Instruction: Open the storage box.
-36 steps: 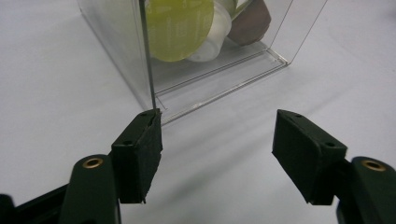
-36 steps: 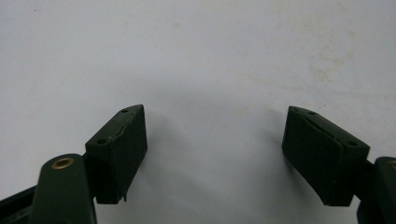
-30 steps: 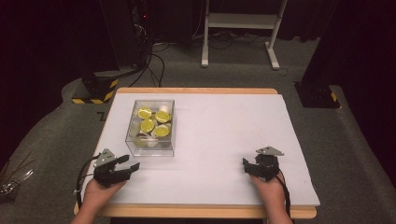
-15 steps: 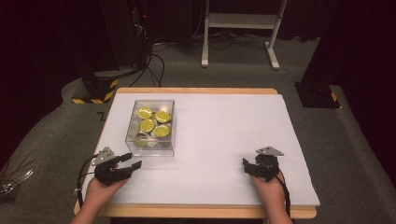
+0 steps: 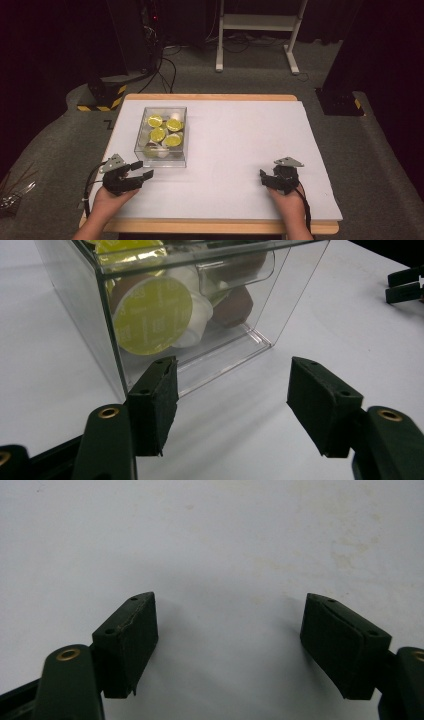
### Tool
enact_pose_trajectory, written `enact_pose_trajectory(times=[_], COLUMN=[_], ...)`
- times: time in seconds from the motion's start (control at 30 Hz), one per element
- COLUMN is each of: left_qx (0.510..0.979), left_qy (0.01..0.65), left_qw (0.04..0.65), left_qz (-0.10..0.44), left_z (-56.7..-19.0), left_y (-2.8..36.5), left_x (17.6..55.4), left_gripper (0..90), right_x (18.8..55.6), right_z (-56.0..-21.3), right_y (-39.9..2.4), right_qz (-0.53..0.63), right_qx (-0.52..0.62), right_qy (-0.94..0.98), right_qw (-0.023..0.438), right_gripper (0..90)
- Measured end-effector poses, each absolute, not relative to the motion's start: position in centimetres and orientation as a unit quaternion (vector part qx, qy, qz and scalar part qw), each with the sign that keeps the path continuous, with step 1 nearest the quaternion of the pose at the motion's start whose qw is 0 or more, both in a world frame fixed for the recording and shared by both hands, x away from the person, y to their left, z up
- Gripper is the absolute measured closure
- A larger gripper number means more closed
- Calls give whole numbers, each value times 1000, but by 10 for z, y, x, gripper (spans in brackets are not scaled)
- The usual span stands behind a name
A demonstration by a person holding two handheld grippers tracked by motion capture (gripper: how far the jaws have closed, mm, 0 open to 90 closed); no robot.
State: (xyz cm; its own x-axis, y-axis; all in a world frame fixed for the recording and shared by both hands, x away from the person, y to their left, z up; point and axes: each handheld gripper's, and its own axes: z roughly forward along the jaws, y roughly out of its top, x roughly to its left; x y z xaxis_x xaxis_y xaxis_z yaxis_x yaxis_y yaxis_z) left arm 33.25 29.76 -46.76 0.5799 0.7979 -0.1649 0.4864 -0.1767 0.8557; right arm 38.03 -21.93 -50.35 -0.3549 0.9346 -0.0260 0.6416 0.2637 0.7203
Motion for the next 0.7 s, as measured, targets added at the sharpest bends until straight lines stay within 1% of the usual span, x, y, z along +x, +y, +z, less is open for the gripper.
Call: enact_pose_trajectory(times=[0.2,0.47,0.6,0.7], left_qx=[753,747,746,743], left_qy=[420,421,419,424], left_qw=[476,483,484,487], left_qz=[172,178,183,178], left_z=[-463,-459,-457,-457], left_y=[293,289,285,285], left_x=[336,344,350,353], left_gripper=[398,433,430,421], right_x=[380,380,380,380], right_z=[-504,-504,-504,-504], right_y=[-220,-220,-220,-220], right_qz=[315,316,316,316], right_qx=[517,517,516,516], right_qy=[761,761,761,761], right_qw=[233,233,233,233], right_gripper=[231,231,232,232])
